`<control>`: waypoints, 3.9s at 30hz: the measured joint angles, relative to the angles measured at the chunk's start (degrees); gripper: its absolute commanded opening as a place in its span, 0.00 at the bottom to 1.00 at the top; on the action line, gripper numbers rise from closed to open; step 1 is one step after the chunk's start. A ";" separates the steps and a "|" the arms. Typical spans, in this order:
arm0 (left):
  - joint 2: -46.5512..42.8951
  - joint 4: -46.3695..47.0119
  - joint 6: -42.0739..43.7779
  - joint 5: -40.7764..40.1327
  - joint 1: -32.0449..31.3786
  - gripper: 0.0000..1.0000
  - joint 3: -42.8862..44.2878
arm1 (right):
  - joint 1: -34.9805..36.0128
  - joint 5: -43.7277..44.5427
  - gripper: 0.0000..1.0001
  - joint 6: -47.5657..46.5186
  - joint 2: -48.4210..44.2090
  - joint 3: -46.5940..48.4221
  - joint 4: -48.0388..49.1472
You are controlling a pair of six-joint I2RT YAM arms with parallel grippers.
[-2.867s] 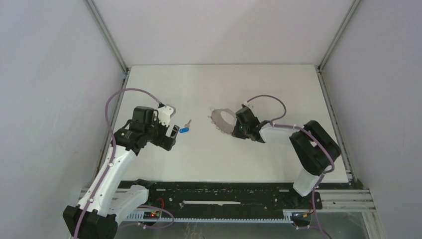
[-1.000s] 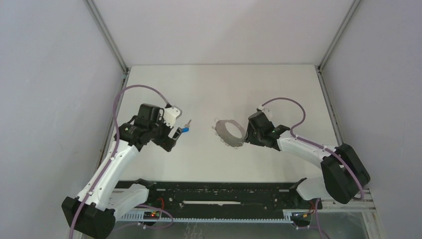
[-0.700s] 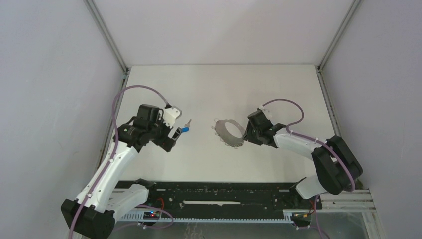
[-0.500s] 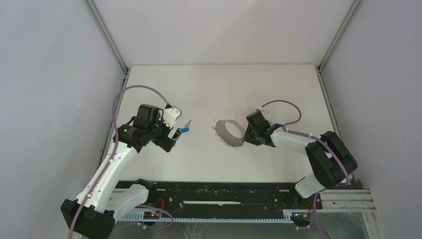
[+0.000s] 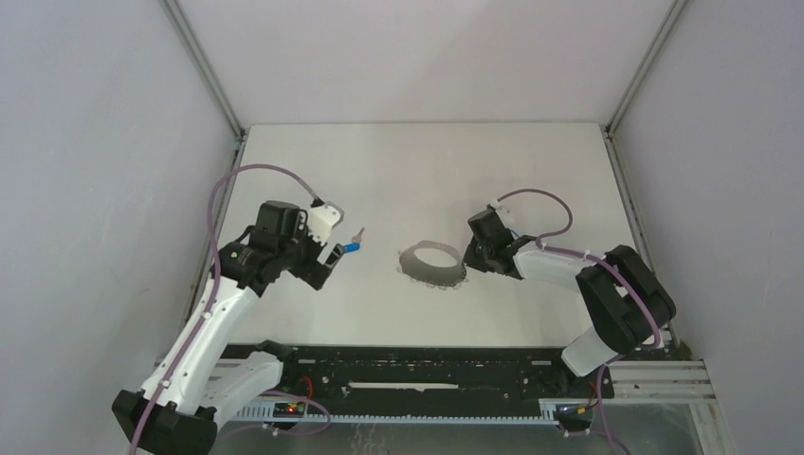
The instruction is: Put the keys on the keyring
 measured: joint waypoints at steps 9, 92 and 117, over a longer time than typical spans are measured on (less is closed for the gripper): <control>-3.65 2.16 4.37 3.02 0.00 1.00 -0.70 | -0.37 -2.75 0.00 -14.27 -5.51 0.74 3.76; 1.05 25.97 -13.55 44.94 -16.72 0.26 8.81 | 15.34 -45.86 0.00 -33.73 -27.10 8.94 26.12; -0.57 30.05 -21.66 47.74 -16.57 0.00 7.69 | 15.39 -50.90 0.28 -29.55 -27.19 8.94 31.30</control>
